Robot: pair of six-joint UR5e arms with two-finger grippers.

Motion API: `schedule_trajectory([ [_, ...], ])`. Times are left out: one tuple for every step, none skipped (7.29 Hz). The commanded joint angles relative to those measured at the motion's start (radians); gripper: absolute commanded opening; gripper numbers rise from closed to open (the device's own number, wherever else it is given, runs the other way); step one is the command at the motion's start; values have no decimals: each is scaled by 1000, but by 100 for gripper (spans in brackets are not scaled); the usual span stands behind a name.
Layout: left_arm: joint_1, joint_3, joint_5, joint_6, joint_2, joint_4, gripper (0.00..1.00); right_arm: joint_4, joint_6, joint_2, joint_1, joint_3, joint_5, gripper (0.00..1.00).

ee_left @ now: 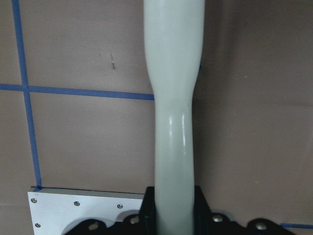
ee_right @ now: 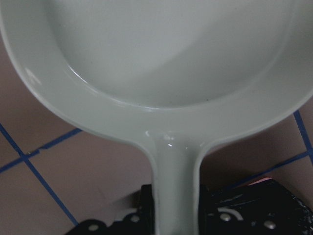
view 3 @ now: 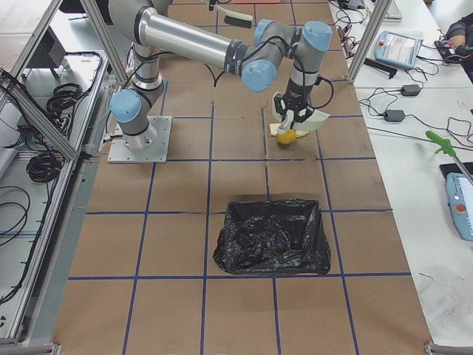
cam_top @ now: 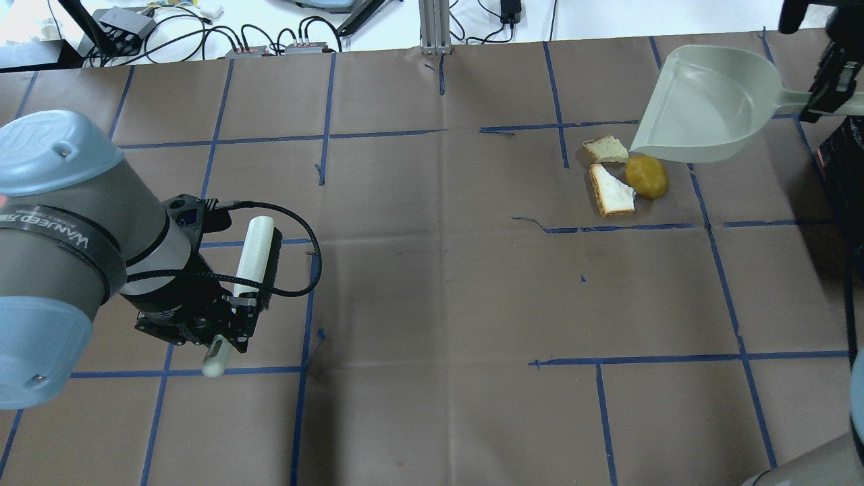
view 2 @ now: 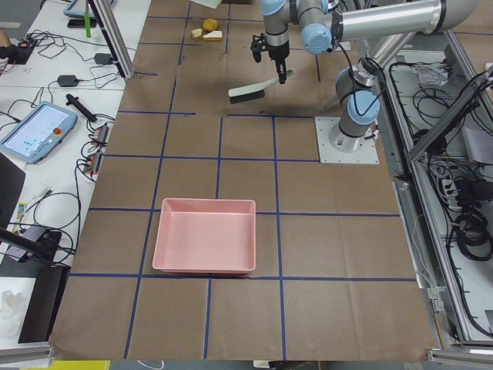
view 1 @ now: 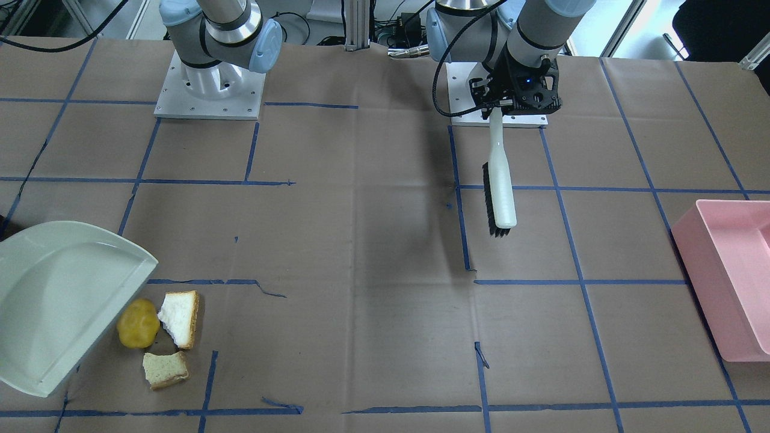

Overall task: Sweep and dump trash in nearest bin
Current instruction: 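Lift and carry the dustpan with the right gripper beyond the bread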

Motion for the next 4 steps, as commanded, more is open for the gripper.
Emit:
schedule_trajectory([
  [-2, 1, -34, -2, -20, 1, 0, -141, -267, 39, -88, 1, -39, 0],
  [-4, 2, -45, 0, -20, 1, 0, -232, -387, 78, -107, 1, -56, 0],
  [-4, 3, -50, 1, -25, 1, 0, -305, -482, 107, -128, 1, -58, 0],
  [-4, 3, -64, 1, -23, 1, 0, -324, -553, 133, -150, 1, -55, 0],
])
